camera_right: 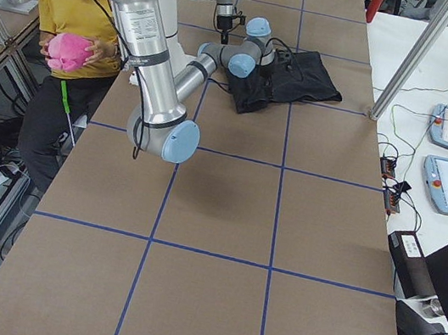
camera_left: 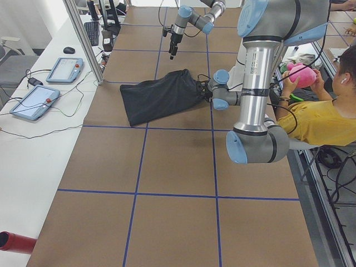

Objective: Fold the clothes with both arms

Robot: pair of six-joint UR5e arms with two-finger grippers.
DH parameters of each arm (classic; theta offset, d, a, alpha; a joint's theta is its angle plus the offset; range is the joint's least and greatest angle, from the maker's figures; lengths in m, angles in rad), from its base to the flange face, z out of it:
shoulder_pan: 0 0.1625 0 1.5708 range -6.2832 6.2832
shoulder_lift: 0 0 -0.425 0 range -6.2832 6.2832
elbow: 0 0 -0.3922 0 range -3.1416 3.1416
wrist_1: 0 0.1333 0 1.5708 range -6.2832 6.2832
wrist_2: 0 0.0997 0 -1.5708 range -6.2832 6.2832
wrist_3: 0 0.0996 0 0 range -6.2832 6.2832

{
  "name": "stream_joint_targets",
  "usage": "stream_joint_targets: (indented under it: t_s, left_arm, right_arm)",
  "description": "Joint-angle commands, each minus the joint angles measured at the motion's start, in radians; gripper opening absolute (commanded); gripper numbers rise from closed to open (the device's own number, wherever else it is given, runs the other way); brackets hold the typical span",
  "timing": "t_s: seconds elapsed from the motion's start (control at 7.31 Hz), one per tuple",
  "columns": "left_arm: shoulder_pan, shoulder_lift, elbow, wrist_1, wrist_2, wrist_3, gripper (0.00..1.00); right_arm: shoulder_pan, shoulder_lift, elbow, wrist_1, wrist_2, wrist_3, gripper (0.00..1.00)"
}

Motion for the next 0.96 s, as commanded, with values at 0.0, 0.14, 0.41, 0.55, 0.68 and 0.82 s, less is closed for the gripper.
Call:
stream_joint_targets:
  t_s: [0.0,0.14,0.41,0.55,0.68,0.82]
  left_arm:
    - [0.015,0.087,-0.069,-0.009,-0.001,0.077,0.0]
    - [0.016,0.092,-0.068,-0.013,-0.001,0.082,0.0]
    - [0.019,0.077,-0.054,-0.013,0.001,0.082,0.0]
    - [0.019,0.077,-0.051,-0.013,0.002,0.078,0.0]
    - [0.021,0.073,-0.046,-0.013,0.007,0.076,0.0]
    - [0.021,0.071,-0.046,-0.013,0.008,0.075,0.0]
  right_arm:
    - [-0.065,0.009,0.02,-0.001,-0.006,0.064,0.99]
    - [-0.094,0.011,0.018,-0.001,-0.041,0.067,0.99]
    - [-0.148,0.017,0.004,-0.001,-0.058,0.182,0.97]
    - [-0.175,0.043,-0.012,-0.008,-0.061,0.331,0.96]
    - [-0.207,0.073,-0.053,-0.007,-0.1,0.449,0.94]
    - [-0.238,0.119,-0.116,-0.002,-0.168,0.522,0.94]
